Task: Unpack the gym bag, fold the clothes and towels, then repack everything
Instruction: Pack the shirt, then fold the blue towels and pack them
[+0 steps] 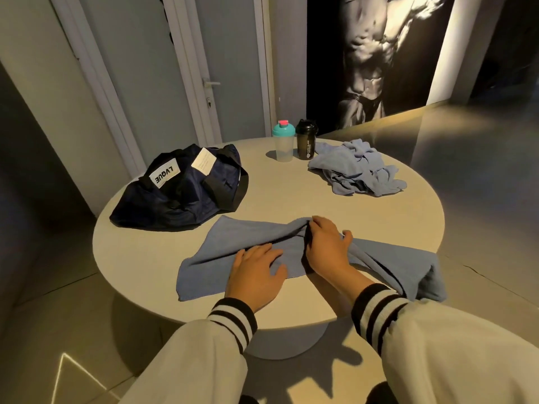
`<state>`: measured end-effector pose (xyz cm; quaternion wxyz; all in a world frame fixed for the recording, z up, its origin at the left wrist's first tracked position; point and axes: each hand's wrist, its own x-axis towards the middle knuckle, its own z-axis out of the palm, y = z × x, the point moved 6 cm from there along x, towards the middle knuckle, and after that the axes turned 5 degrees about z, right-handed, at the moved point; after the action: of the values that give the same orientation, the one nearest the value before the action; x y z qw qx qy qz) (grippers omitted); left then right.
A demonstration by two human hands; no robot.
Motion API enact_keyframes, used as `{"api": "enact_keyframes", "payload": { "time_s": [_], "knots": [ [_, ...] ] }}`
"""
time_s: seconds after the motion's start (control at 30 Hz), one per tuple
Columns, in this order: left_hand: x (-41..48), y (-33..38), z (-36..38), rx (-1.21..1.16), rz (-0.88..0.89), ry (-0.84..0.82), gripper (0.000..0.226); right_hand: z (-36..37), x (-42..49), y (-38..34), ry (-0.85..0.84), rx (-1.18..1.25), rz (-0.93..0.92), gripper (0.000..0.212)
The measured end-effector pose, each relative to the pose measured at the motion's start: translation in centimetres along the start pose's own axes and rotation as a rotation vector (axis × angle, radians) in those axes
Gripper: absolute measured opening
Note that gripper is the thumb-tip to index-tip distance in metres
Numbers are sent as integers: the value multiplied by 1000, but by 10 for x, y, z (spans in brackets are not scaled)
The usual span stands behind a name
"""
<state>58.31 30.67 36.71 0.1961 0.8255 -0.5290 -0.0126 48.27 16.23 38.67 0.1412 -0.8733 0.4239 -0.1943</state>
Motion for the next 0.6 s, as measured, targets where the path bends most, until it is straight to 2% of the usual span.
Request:
{"api": "enact_keyframes", "payload": {
  "time_s": [0.07,0.1,0.17,0.3,0.4,0.5,0.57,0.6],
  "knots": [
    [0,-1,1,36,-7,2,50,-6,10,-12,41,-45,-32,72],
    [1,-1,1,56,-11,0,51,-7,11,-20,62,-63,-63,75],
    [2,-1,2,79,-9,-4,51,-1,7,-30,88,-51,-122,68],
    [-6,4,-4,46,-10,42,47,13,-14,-27,205,-50,-138,39],
    [-20,13,-18,-77,-25,103,25,20,-24,-26,83,-81,-127,30],
    [-21,13,-40,-303,-78,111,27,24,-29,-31,-26,47,-190,38],
    [-9,-1,-53,-305,-112,179,17,28,-33,-37,-88,114,-229,42],
    [-1,-12,-56,-271,-134,178,26,28,-37,-39,-106,138,-246,41]
  ]
}}
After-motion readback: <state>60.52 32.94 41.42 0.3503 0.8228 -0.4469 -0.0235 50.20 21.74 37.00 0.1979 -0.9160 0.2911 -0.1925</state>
